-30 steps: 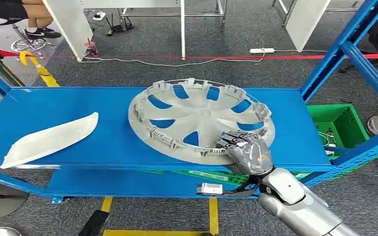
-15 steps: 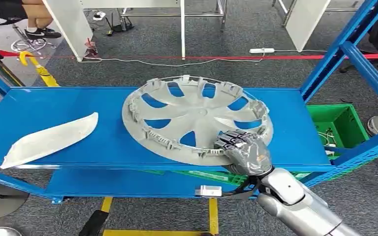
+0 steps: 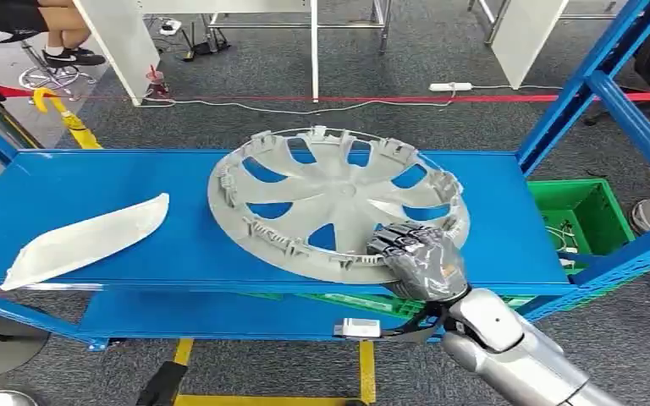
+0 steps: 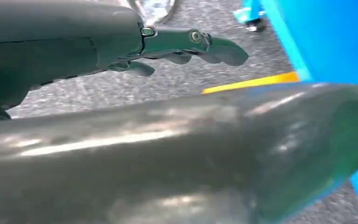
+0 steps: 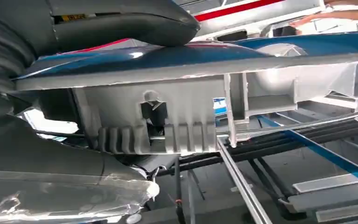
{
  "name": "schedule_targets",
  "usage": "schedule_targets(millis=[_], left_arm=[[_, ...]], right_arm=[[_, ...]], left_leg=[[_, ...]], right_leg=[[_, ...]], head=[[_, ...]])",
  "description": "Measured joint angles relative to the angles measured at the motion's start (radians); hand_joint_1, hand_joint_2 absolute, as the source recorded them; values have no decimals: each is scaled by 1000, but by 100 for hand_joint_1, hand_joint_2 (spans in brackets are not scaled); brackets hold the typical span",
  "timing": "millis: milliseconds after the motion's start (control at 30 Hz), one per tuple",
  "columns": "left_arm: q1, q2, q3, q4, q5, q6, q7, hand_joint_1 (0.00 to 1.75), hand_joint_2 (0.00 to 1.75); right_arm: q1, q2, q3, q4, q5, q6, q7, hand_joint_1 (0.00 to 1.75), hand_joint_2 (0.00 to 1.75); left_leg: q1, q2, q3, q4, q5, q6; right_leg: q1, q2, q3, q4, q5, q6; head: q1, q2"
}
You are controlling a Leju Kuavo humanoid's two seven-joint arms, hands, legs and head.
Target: Take the parts from the cabinet and place them on the table.
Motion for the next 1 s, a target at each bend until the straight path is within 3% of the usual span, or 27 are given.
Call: schedule_targets(millis=[200, 600, 767, 833, 867, 900, 967, 1000], left_arm=[[1, 1, -2, 0, -2, -11, -45, 0, 0], [0, 2, -2, 0, -3, -24, -54, 0, 0], [0, 3, -2, 0, -5, -23, -69, 0, 0], [0, 3, -2, 0, -8, -23, -69, 0, 0], [-1, 3, -2, 0, -9, -22, -69, 0, 0], [-1, 3, -2, 0, -9, -21, -69, 0, 0], [-1, 2, -2, 0, -11, -19, -69, 0, 0], [-1, 2, -2, 0, -11, -19, -69, 0, 0]], right_arm=[[2, -13, -1, 0, -5, -3, 1, 175, 175], [9, -14, -26, -8, 58, -7, -33, 175, 175], [19, -13, -43, -18, 62, -8, -47, 175, 175], [23, -13, -51, -24, 62, -8, -50, 175, 175], [25, -13, -54, -25, 61, -8, -50, 175, 175], [26, -13, -57, -25, 58, -9, -51, 175, 175], [27, -13, -59, -25, 55, -9, -51, 175, 175], [30, -13, -60, -25, 58, -9, -52, 175, 175]], left_leg=[[0, 0, 0, 0, 0, 0], [-4, 0, -4, 4, -3, 5], [-9, -1, -9, 12, -2, 17], [-6, 1, -8, 0, 17, 28], [-1, 5, -4, -3, 23, 31], [1, 6, -6, -3, 27, 36], [0, 6, -12, -3, 31, 38], [0, 7, -16, -2, 33, 37]], right_leg=[[0, 0, 0, 0, 0, 0], [-4, -1, 0, -1, 2, 4], [-9, -2, 0, -2, 7, 13], [-8, 0, 4, -7, 17, 24], [-7, -1, -13, 11, -14, 24], [-4, -1, -27, 62, -70, 23], [-4, -1, -78, 253, -186, 24], [-3, -1, -95, 326, -223, 24]], head=[[0, 0], [0, 0], [0, 0], [0, 0], [1, 0], [6, 0], [6, 0], [7, 0]])
